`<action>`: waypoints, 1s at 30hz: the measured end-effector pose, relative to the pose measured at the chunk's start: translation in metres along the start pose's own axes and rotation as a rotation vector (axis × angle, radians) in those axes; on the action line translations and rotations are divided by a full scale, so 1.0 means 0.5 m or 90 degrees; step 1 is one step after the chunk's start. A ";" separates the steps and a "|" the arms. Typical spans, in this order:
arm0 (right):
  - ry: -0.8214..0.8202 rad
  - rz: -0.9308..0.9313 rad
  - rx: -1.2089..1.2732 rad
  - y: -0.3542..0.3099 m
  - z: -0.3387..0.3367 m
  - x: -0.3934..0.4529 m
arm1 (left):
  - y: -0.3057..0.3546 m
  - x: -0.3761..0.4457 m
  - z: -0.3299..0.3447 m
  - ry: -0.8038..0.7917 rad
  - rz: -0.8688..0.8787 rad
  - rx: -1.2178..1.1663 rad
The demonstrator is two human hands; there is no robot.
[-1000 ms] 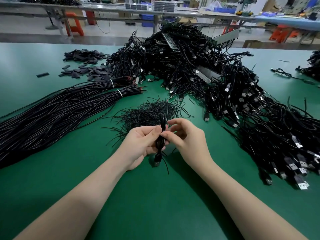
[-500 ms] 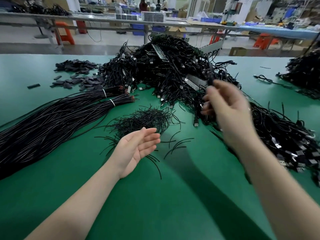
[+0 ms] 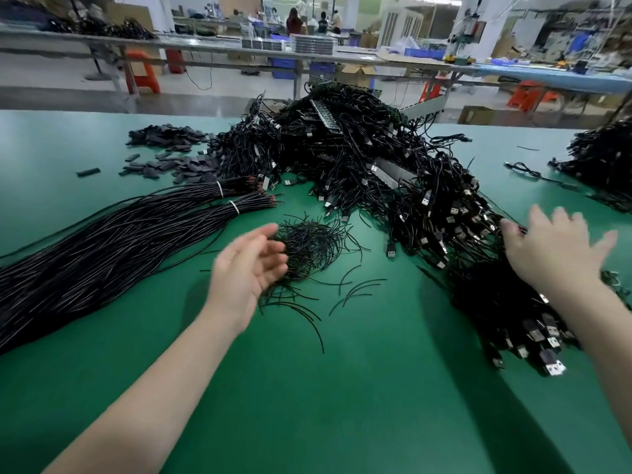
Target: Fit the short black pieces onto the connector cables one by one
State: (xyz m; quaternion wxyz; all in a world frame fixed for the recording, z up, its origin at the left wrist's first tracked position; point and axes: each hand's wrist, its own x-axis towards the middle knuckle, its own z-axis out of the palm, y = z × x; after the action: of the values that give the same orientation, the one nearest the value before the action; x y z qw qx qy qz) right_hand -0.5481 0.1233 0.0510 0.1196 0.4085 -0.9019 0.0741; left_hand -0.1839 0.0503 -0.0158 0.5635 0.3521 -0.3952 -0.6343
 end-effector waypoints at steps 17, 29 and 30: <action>-0.036 -0.258 0.457 -0.279 0.184 -0.226 | 0.141 0.179 -0.281 0.091 0.132 1.245; -0.026 -0.273 0.473 -0.279 0.184 -0.222 | 0.163 0.191 -0.289 0.298 0.203 0.676; -0.025 -0.273 0.474 -0.278 0.185 -0.222 | 0.169 0.188 -0.287 0.363 0.253 0.583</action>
State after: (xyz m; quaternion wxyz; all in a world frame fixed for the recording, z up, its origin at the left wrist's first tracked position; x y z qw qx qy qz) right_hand -0.3865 0.0905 -0.0637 -0.0403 0.6031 -0.7104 0.3606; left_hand -0.0297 -0.0626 -0.0030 0.5461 0.6362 -0.5208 -0.1604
